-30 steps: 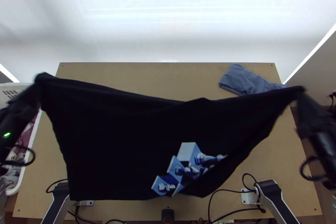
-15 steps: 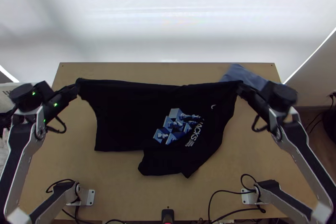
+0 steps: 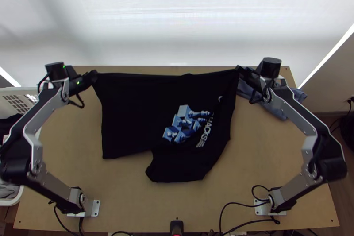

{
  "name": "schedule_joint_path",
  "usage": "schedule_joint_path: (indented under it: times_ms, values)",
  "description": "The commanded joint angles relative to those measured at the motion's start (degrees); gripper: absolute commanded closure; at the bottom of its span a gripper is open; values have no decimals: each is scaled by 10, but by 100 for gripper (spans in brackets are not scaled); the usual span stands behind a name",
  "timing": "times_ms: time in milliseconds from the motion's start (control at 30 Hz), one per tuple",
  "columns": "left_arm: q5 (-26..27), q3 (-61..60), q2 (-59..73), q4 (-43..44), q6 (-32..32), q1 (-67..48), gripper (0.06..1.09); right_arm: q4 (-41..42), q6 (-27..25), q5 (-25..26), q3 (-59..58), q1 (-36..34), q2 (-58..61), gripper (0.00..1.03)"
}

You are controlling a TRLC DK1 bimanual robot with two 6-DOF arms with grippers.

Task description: Fold the t-shirt

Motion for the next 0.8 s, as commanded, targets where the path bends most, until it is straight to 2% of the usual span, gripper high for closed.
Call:
schedule_joint_path:
  times_ms: [0,233,300,333,400,433,600,767]
  values:
    - [-13,74,57,8,-5,-1,105,10,8,19,47,-6,46,100]
    - [-18,156,136,1,-33,-15,103,42,4,41,72,6,93,100]
    - [-17,170,146,-12,-36,-17,86,44,5,53,79,7,99,99]
    - [-18,172,147,-14,-35,-18,70,44,5,56,81,8,99,91]
    - [-15,175,146,-11,-32,-21,22,43,5,78,79,12,93,68]
    - [-13,176,145,-14,-32,-21,9,43,3,84,76,14,86,57]
    - [-12,173,117,-22,-33,-11,10,29,-4,103,65,14,43,24]
    - [-10,140,46,-42,-17,-1,10,5,3,121,34,13,-29,9]
